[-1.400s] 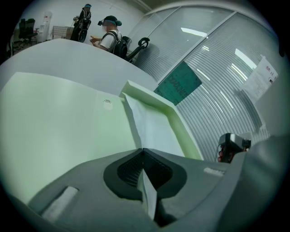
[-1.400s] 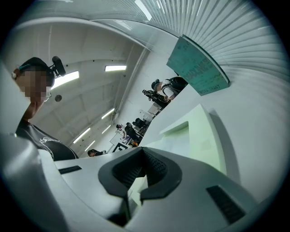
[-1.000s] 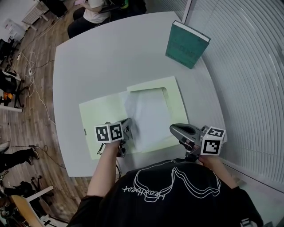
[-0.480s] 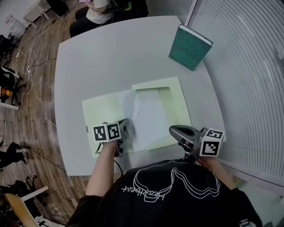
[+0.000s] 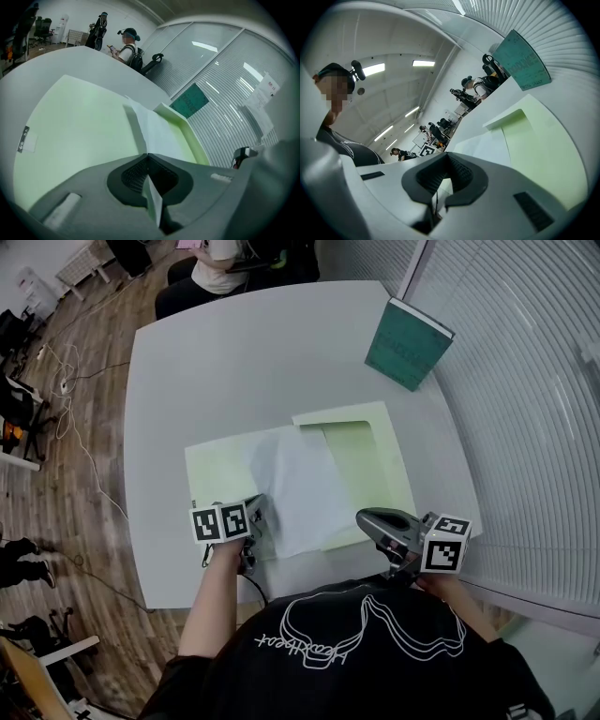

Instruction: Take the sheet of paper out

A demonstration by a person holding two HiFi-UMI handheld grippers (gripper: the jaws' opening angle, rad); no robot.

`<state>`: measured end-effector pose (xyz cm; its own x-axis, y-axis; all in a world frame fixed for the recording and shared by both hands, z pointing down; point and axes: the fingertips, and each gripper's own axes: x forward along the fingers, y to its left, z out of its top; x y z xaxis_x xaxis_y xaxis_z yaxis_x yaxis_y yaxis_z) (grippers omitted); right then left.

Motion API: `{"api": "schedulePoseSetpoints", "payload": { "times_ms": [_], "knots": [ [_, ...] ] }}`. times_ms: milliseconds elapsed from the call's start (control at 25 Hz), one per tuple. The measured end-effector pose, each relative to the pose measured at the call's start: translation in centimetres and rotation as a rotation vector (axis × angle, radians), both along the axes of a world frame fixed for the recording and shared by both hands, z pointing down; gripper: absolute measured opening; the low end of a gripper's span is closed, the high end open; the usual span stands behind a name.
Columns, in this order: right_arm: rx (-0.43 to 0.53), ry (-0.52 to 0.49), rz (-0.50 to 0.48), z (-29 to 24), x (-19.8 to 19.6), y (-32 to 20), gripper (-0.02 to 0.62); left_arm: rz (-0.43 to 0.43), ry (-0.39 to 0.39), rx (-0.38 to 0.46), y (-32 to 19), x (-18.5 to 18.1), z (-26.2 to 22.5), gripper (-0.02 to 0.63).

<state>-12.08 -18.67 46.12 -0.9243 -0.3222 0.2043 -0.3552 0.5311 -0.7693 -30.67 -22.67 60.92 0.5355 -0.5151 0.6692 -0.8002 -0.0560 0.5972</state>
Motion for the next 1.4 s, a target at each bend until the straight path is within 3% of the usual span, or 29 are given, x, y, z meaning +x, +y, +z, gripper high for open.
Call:
{"api": "schedulePoseSetpoints", "payload": {
  "times_ms": [760, 1080, 1400],
  "knots": [
    [0.014, -0.013, 0.015, 0.8, -0.3, 4.6, 0.009, -0.091, -0.039, 0.073, 3.0, -3.8, -1.6, 0.012],
    [0.033, -0.024, -0.013, -0.4, -1.4, 6.5, 0.009, -0.146, -0.069, 0.170, 5.9, -5.5, -5.9, 0.012],
    [0.096, -0.093, -0.002, -3.1, 0.2, 6.0, 0.009, -0.210, -0.094, 0.305, 8.2, -5.0, -12.2, 0.012]
  ]
}}
